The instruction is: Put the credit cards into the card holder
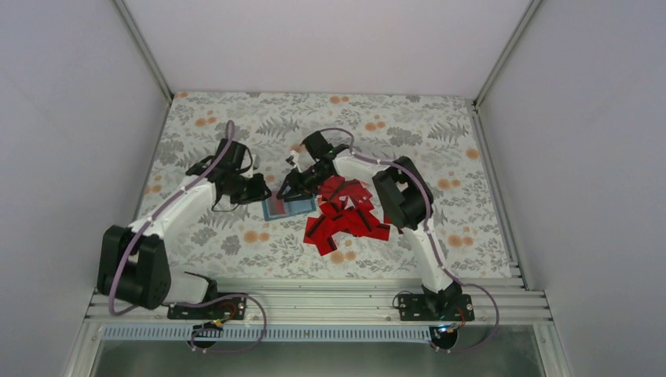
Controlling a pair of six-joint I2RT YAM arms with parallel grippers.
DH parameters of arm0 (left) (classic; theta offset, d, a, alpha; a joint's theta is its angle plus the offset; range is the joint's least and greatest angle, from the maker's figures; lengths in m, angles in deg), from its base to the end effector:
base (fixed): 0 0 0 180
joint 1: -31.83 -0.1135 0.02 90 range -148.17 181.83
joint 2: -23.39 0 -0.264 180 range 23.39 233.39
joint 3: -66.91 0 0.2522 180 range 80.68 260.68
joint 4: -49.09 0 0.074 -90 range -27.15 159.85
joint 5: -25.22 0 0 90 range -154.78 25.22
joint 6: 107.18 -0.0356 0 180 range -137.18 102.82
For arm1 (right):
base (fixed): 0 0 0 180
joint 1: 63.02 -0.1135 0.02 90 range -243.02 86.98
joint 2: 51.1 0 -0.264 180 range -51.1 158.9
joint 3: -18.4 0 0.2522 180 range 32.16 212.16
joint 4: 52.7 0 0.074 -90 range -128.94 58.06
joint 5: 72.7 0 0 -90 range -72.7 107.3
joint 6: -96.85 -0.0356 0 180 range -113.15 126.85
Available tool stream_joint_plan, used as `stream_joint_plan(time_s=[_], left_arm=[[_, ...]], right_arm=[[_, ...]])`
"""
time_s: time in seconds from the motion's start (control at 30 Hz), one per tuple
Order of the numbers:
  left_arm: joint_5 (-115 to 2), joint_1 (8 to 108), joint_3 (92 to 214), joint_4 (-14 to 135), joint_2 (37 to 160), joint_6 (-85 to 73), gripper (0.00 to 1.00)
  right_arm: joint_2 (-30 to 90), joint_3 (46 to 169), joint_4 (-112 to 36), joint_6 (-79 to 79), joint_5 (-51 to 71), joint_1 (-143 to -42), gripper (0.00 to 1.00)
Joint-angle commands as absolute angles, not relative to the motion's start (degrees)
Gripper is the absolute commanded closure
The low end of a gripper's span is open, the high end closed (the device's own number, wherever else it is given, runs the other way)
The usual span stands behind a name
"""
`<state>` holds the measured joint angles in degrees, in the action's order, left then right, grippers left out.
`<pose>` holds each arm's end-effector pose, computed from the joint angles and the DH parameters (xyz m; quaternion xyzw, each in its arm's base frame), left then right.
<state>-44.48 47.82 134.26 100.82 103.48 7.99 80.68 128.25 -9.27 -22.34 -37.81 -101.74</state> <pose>0.2531 -0.0854 0.2210 -0.0380 0.9601 -0.2374 0.1432 0.3478 0.3163 0.1304 0.1703 -0.8550 -0.4805 0.0955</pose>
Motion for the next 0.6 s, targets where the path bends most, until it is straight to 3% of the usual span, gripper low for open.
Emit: stream_joint_plan(time_s=[0.0, 0.33, 0.57], left_arm=[[-47.51, 47.06, 131.67, 104.71, 96.48, 9.88, 0.78], [-50.14, 46.77, 127.63, 108.00, 86.35, 12.54, 0.73], [-50.18, 46.76, 128.93, 106.41, 87.84, 12.47, 0.68]], right_arm=[[83.89, 133.34, -7.40, -23.52, -38.96, -104.71, 0.64], [86.41, 140.63, -6.09, -24.93, -40.19, -107.23, 0.63], [83.32, 141.14, -7.22, -26.52, -40.71, -107.76, 0.58]])
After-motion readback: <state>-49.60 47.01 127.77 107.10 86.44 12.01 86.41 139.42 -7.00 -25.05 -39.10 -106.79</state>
